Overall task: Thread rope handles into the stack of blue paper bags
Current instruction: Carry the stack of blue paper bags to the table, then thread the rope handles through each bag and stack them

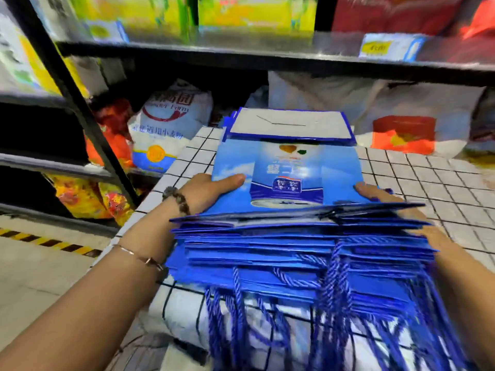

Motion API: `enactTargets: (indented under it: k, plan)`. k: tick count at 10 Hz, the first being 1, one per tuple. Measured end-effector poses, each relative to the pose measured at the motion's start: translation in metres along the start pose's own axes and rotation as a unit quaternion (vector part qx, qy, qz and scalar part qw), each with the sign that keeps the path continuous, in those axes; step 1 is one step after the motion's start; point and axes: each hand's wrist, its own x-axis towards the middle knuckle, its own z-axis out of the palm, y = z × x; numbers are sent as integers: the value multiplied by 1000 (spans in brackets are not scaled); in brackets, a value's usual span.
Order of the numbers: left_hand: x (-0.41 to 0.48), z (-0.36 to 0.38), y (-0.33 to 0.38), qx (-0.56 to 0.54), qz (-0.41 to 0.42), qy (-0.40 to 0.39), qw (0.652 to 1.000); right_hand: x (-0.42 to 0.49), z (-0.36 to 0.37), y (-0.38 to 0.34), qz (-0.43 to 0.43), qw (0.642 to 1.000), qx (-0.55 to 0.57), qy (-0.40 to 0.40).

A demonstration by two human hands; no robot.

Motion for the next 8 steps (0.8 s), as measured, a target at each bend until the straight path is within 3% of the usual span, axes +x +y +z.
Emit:
enactTargets:
  k: [2,3,4,5,6,7,8]
  plan:
    - [-11,-10,14,48,28,12,998,-1,-21,-7,-95,963,-223,119]
    - [-20,-19,16,111,44,31,992,2,-26,-12,-133,969,-175,113]
    - [-37,-38,24,56,139,173,974,0,-29,-17,-142,973,-136,120]
    - [-77,-36,50,-22,282,188,941,-1,-34,-26,-170,972,-91,134]
    - [-113,-5,73,64,344,61,935,-4,-35,-37,-187,974,-54,116]
    - [-119,21,73,167,356,9,920,-10,-37,-53,-245,959,-3,145]
    - [-112,28,72,165,337,23,927,-24,-36,-77,-289,951,54,92]
